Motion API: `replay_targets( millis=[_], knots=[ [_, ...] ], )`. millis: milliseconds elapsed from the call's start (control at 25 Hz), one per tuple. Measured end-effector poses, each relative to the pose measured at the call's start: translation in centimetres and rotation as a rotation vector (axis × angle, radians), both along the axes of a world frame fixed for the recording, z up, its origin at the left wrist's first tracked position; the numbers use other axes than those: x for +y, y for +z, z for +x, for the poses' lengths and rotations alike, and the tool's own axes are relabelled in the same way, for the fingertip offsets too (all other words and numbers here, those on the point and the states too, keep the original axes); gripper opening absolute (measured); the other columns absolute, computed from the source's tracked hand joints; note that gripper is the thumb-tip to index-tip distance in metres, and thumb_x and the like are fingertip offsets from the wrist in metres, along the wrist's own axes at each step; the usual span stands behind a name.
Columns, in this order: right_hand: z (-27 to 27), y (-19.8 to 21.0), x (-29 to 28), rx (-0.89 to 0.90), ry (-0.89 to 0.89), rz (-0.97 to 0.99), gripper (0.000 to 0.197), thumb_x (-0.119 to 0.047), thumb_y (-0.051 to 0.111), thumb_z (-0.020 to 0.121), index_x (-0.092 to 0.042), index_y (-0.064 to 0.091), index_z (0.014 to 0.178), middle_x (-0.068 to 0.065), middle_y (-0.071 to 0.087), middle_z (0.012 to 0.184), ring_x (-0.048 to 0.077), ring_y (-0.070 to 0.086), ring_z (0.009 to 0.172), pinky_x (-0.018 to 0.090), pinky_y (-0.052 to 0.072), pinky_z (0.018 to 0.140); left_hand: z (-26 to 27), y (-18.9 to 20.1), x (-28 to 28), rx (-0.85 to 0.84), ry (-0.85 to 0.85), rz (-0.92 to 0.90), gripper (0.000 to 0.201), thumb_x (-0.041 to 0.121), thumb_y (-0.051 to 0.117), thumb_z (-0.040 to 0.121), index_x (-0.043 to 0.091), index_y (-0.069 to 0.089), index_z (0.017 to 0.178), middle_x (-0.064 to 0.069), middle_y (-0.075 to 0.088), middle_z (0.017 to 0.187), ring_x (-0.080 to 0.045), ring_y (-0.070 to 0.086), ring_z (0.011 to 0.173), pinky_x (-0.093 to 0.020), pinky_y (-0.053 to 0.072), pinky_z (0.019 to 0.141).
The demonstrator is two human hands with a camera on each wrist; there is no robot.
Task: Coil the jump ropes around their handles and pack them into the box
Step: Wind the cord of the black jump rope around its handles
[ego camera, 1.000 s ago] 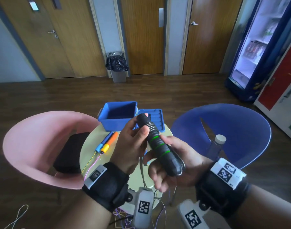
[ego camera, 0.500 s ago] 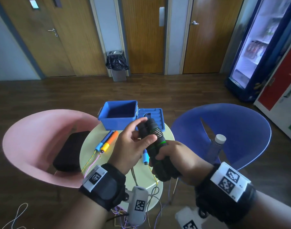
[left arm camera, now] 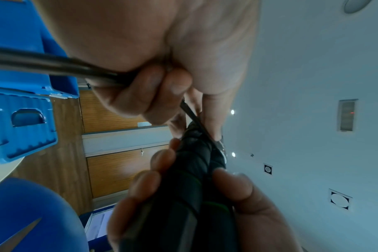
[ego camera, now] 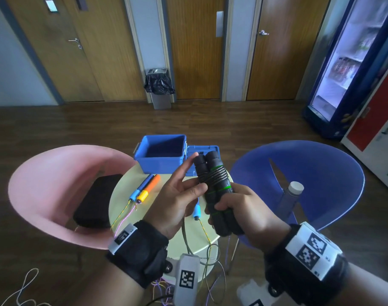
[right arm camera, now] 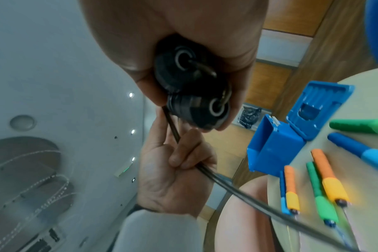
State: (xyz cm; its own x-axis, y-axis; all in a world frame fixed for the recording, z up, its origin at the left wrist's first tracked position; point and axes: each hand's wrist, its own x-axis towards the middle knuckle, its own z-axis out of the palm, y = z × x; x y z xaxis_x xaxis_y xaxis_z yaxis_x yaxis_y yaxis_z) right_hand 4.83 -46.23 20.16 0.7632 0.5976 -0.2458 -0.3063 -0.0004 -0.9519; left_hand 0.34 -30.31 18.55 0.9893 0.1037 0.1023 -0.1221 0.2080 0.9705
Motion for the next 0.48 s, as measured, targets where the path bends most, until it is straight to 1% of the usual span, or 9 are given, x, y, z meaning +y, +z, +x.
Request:
replay_targets(
  millis=[120,160,200,240,280,320,360,440,480],
  knots=[
    [-0.3,0.4,-0.2,-0.003,0.007,0.033,0.027,-0.009,0.054,0.058,-0.001,0.06,0.084,0.024,0.063,0.077,0.035,0.06,0.064,0.033,0.048,0.055,-0.2,0.4,-0.2,-0.024,0.004,-0.004,0.061,-0.01,0.049,0.094,0.014,0.036,0.148,0.012,0.062,0.057,0.003,0.052,0.044,-0.006,0.039,0.046],
    [-0.4,0.5,-0.3,0.024,0.026,0.069,0.029,-0.009,0.054,0.058,0.001,0.06,0.085,0.026,0.063,0.078,0.036,0.06,0.064,0.035,0.048,0.057,-0.3,0.6,-0.4,-0.043,0.006,0.001,0.061,-0.009,0.053,0.093,0.012,0.036,0.148,0.013,0.062,0.057,0.004,0.054,0.046,-0.005,0.04,0.048],
    [-0.4,0.6,-0.5,0.063,0.059,0.116,0.032,-0.009,0.053,0.058,0.003,0.06,0.087,0.027,0.062,0.079,0.037,0.06,0.065,0.036,0.049,0.058,-0.3,0.9,-0.5,-0.059,0.007,0.007,0.063,-0.004,0.06,0.091,0.011,0.036,0.148,0.013,0.064,0.059,0.004,0.055,0.047,-0.005,0.041,0.049],
    [-0.4,0.7,-0.7,0.114,0.107,0.173,0.034,-0.01,0.053,0.059,0.004,0.059,0.089,0.027,0.061,0.08,0.037,0.06,0.066,0.038,0.049,0.061,-0.3,1.2,-0.5,-0.072,0.006,0.006,0.068,0.006,0.069,0.087,0.013,0.038,0.147,0.012,0.066,0.063,0.004,0.057,0.05,-0.006,0.042,0.051],
    [-0.4,0.9,-0.9,0.174,0.171,0.237,0.036,-0.011,0.053,0.059,0.004,0.06,0.091,0.026,0.061,0.081,0.036,0.06,0.066,0.039,0.05,0.063,-0.3,1.4,-0.4,-0.082,-0.001,-0.008,0.075,0.019,0.079,0.079,0.017,0.042,0.145,0.009,0.069,0.071,0.002,0.059,0.055,-0.007,0.043,0.054],
    [-0.5,1.1,-1.0,0.235,0.241,0.3,0.036,-0.013,0.053,0.06,0.003,0.06,0.092,0.024,0.061,0.082,0.035,0.061,0.067,0.039,0.052,0.065,-0.3,1.6,-0.3,-0.088,-0.02,-0.025,0.082,0.033,0.087,0.071,0.023,0.047,0.142,0.004,0.072,0.081,-0.003,0.063,0.062,-0.013,0.047,0.059],
    [-0.6,1.3,-1.1,0.293,0.311,0.357,0.035,-0.015,0.054,0.063,0.001,0.061,0.093,0.022,0.062,0.083,0.033,0.062,0.068,0.038,0.053,0.067,-0.2,1.6,-0.1,-0.092,-0.051,-0.042,0.086,0.043,0.09,0.064,0.027,0.05,0.139,-0.004,0.072,0.093,-0.011,0.067,0.073,-0.019,0.05,0.065],
    [-0.8,1.0,-1.0,0.379,0.44,0.436,0.035,-0.02,0.054,0.069,-0.003,0.063,0.098,0.015,0.065,0.085,0.03,0.066,0.073,0.036,0.054,0.071,-0.2,1.7,-0.2,-0.119,-0.156,-0.073,0.096,0.048,0.09,0.061,0.026,0.045,0.143,-0.019,0.067,0.117,-0.021,0.07,0.098,-0.028,0.055,0.075],
    [-0.9,0.8,-0.9,0.414,0.499,0.459,0.036,-0.021,0.053,0.072,-0.004,0.063,0.102,0.013,0.067,0.086,0.028,0.067,0.075,0.035,0.055,0.072,-0.3,1.7,-0.3,-0.132,-0.194,-0.075,0.101,0.049,0.09,0.06,0.022,0.041,0.144,-0.024,0.065,0.122,-0.021,0.071,0.096,-0.028,0.055,0.073]
  ],
)
